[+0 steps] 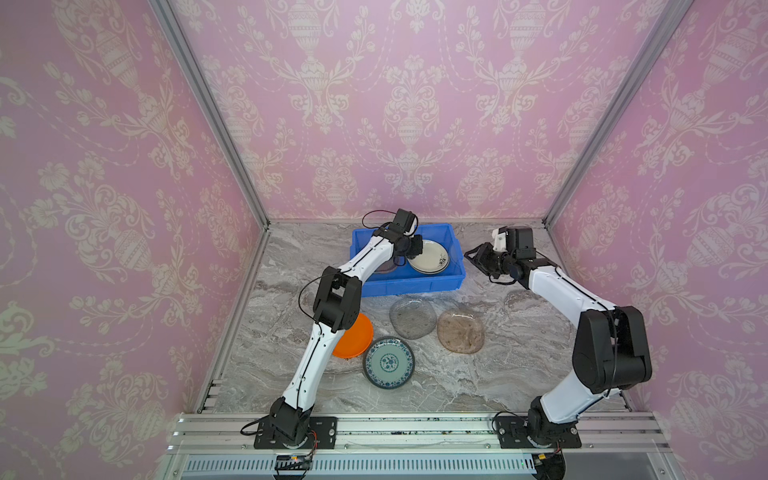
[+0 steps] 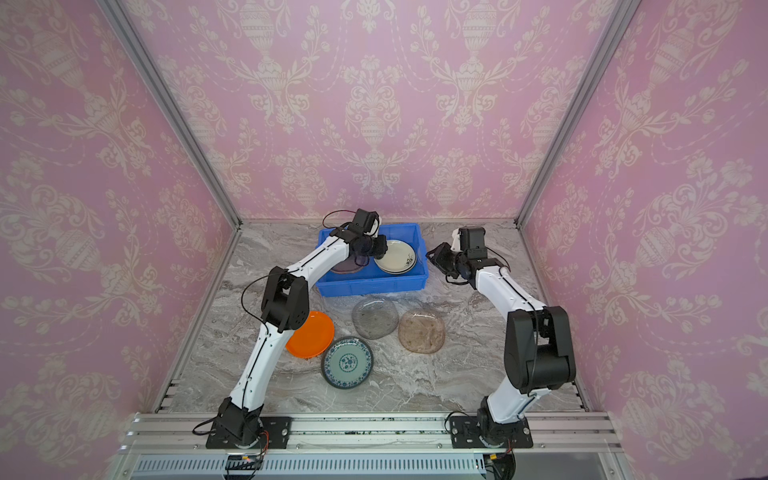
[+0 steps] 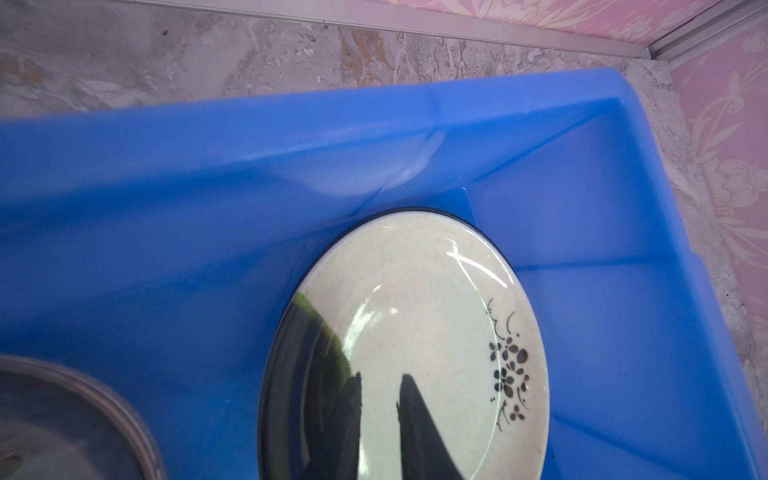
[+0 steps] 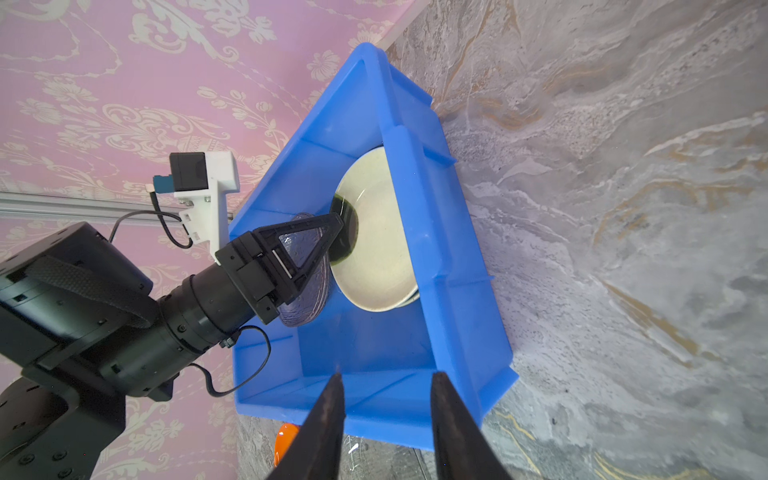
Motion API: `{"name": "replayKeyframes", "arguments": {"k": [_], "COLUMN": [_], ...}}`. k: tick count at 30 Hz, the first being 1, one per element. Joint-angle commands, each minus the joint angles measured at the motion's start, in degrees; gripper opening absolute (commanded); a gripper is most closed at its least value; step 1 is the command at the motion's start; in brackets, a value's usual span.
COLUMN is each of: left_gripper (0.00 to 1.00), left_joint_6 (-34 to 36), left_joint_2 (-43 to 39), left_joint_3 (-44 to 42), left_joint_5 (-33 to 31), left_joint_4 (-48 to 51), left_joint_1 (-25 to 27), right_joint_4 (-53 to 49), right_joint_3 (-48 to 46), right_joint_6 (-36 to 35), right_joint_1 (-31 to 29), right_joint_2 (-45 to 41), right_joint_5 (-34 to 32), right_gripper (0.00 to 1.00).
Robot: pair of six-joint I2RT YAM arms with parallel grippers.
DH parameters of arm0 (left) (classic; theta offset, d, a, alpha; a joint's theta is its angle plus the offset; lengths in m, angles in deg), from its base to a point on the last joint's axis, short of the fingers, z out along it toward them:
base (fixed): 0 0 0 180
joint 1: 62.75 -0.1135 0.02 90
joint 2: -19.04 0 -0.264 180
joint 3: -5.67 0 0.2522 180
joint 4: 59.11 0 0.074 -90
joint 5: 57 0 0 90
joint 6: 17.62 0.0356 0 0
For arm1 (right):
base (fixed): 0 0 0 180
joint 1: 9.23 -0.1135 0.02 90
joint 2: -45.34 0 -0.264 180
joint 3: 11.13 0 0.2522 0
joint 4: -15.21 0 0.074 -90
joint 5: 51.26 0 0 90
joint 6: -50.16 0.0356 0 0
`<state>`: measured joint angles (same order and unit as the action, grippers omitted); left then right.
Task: Place the plates into the plastic bin on the countertop
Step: 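Lay the cream plate flat onto the black plate with the left gripper, then open the left gripper and raise it out of the bin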
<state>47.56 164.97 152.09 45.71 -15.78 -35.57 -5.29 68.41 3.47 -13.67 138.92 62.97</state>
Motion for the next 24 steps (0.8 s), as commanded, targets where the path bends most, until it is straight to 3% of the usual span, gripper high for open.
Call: {"name": "replayKeyframes", "arguments": {"k": [1, 3, 4, 5, 6, 10, 13, 17, 19, 21, 24], "left_gripper": [0.32, 0.52, 0.70, 0.94, 0.99, 0.99, 0.99, 0.99, 0.99, 0.99, 0.99], "left_joint_6": [1.7, 2.4, 2.8, 3.2, 3.5, 5.3, 5.5, -7.2, -13.0, -13.4, -6.6], "left_joint_2": [-1.1, -3.5, -4.8, -6.5, -8.2, -16.0, -23.2, -33.2, -37.2, -41.7, -49.0], "left_joint_3": [3.5, 4.0, 3.9, 3.7, 3.3, -1.4, -10.5, -33.5, -41.5, -46.3, -50.4], "left_joint_5": [1.4, 1.0, 0.8, 0.4, -0.4, -3.1, 0.5, 10.7, 14.0, 14.1, 10.8], "left_joint_4": [0.4, -0.8, -1.5, -2.2, -2.7, -5.6, -11.8, -35.3, -42.0, -40.5, -30.0], "left_joint_1": [0.1, 0.1, 0.1, 0.2, 0.2, 0.2, 0.0, -2.1, -3.2, -3.5, -3.4], "right_joint_4": [0.2, -1.1, -1.7, -2.3, -3.0, -6.4, -7.9, -7.6, -7.7, -8.2, -9.6], "right_joint_3": [0.2, -0.4, -0.7, -1.3, -2.0, -4.8, -8.6, -15.6, -18.7, -21.4, -25.2], "right_joint_6": [-2.1, -3.2, -3.7, -4.4, -4.9, -7.6, -8.6, -8.2, -7.7, -7.5, -7.4], "right_joint_1": [0.6, 1.0, 1.1, 1.3, 1.6, 2.2, 2.3, 2.4, 2.4, 2.4, 2.4], "right_joint_2": [-4.2, -6.4, -7.3, -8.6, -9.9, -14.8, -19.2, -24.9, -27.0, -29.5, -34.4], "right_joint_5": [-0.4, -1.6, -2.1, -2.4, -3.0, -5.4, -7.2, -7.6, -7.4, -7.2, -7.7], "right_gripper": [0.37, 0.37, 0.37, 0.37, 0.37, 0.37, 0.37, 0.37, 0.37, 0.36, 0.36]}}
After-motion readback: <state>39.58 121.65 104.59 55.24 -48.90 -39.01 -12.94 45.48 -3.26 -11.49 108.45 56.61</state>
